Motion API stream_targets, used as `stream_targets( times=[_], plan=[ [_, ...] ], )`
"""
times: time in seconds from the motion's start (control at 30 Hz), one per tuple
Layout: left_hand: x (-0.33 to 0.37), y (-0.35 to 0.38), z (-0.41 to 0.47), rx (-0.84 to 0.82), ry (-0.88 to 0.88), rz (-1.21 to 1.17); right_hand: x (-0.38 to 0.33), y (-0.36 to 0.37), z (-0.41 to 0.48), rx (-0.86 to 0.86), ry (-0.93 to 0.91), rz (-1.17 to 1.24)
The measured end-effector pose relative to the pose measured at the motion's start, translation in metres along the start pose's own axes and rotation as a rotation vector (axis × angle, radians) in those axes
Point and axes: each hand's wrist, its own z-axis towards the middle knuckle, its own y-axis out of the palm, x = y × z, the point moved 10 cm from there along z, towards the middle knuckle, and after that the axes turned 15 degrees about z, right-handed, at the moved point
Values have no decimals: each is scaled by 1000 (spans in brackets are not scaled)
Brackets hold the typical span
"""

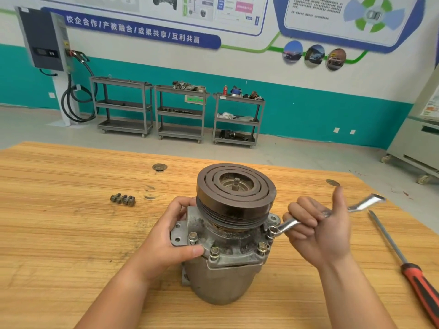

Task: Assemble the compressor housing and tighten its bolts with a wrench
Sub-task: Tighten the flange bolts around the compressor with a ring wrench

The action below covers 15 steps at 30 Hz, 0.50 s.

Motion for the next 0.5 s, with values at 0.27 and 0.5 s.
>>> stream_targets(
  times=[0.27,0.5],
  plan=[
    [-2,-1,0,-2,-7,11,10,4,16,-82,176,-50],
    [0,-1,0,15,3,25,-4,-1,-52,106,-351,-91]
  ],
)
